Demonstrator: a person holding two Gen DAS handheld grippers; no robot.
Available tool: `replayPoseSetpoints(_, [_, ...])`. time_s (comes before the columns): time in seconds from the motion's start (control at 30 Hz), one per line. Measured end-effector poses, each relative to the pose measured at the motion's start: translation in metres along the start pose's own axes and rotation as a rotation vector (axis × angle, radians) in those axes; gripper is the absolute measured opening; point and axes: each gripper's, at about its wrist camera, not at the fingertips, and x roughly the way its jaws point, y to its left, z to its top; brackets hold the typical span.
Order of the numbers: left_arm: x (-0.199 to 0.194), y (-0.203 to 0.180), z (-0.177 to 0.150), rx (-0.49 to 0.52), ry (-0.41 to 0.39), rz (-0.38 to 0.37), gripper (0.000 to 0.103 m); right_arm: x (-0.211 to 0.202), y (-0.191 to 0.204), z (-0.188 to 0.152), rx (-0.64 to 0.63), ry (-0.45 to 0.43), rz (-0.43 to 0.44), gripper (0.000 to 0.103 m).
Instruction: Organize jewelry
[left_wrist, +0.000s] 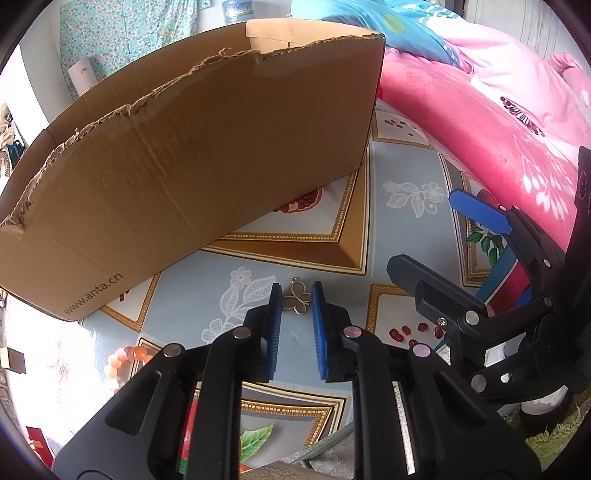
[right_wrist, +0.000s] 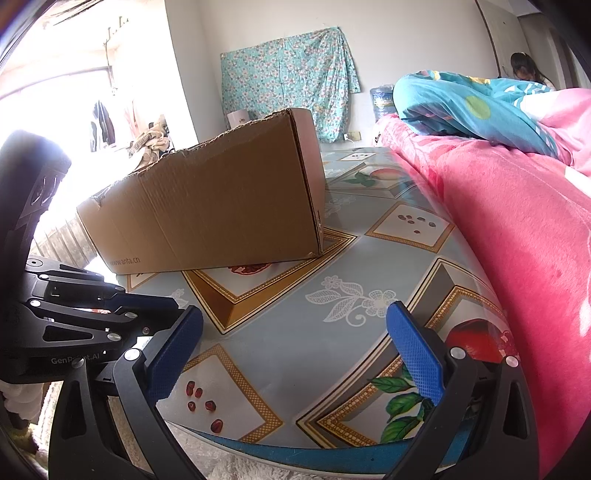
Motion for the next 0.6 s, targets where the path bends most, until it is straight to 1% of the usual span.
replayPoseSetpoints(0.43, [-0.0005, 0.0002, -0.0004, 0.005, -0.003, -0.006, 0.015, 0.0010, -0.0001, 0.0006, -0.002, 0.002, -0.005, 0.097])
replayPoseSetpoints(0.5, [-0.0014, 0.0008, -0.0005, 0.005, -0.003, -0.015, 0.000, 0.0007, 0.0000, 0.0005, -0.002, 0.002, -0.006, 0.097])
replayPoseSetpoints(0.6, [-0.0018, 0.0013, -0.0016, 0.004, -0.004, -0.016, 0.000, 0.0010, -0.0001, 0.0004, -0.003, 0.003, -0.007, 0.097])
